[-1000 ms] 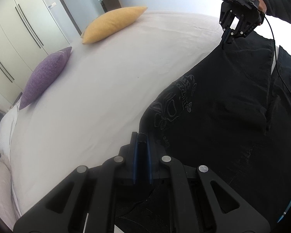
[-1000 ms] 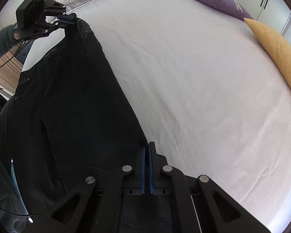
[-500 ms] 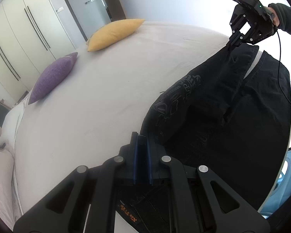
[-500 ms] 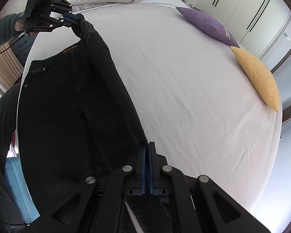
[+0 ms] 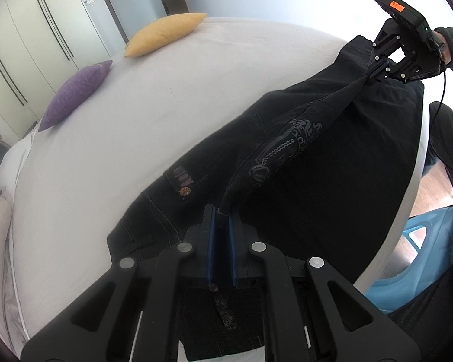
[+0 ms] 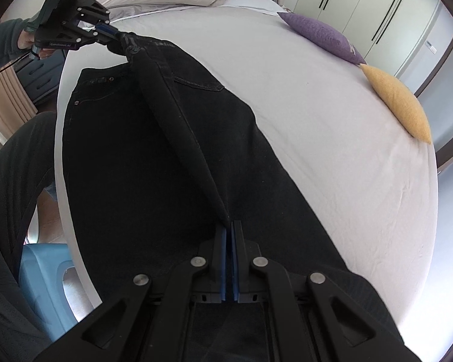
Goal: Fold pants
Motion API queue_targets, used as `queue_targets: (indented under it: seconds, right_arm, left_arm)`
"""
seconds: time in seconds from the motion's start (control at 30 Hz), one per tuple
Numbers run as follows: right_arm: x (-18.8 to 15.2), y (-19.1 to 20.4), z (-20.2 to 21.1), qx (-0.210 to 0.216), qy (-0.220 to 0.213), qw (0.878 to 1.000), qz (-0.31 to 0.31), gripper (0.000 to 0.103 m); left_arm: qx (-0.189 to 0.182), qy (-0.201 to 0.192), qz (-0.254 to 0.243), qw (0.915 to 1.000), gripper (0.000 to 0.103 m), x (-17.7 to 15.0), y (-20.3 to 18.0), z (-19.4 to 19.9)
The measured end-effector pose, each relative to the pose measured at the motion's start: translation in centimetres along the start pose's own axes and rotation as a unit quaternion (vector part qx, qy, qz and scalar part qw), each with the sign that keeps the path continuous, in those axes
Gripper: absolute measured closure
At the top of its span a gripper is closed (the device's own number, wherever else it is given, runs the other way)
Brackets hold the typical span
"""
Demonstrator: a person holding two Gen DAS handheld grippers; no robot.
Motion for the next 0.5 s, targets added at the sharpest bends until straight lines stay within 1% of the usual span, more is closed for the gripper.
queue_targets:
  seconds: [0.1, 0.2, 0.27, 0.4, 0.5]
  right_arm:
    - [-1.1, 1.2, -0.1, -0.008, -0.001, 1.000, -0.010, 0.099]
    - [-1.9, 2.6, 0.1, -0.020, 0.005, 1.000, -0.002, 0.099]
    - [-2.6, 3.8, 0.5, -0.020, 0.007, 1.000, 0.000, 0.099]
    - [-3.7, 6.0, 0.9, -0.024, 0.013, 1.000, 0.012, 0.099]
    - [-4.2, 6.8, 1.0, -0.023, 0.016, 1.000, 0.008, 0.099]
  left_arm:
    - [-0.003, 0.006, 0.005, 1.0000, 0.097, -1.5, -1.8, -0.2]
    - [-0.004, 0.014, 0.003, 0.9999, 0.097, -2.7, -3.2, -0.2]
    - [-0.008, 0.022, 0.005, 0.9997, 0.097, -3.9, -4.0, -0.5]
    - [-0.016, 0.032, 0.014, 0.9993, 0.097, -5.8, -5.1, -0.9]
    - [-0.021, 0.038, 0.017, 0.9989, 0.097, -7.2, -5.3, -1.1]
Point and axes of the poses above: each gripper's, at about its wrist camera, not at the fingertips, and z roughly against the way its jaws point, y to its left, x to its top, the point moved 8 cm from there along -z, roughly the way its jaws point, and after that the axes turned 3 degrees about -x, right-handed, at the moved point
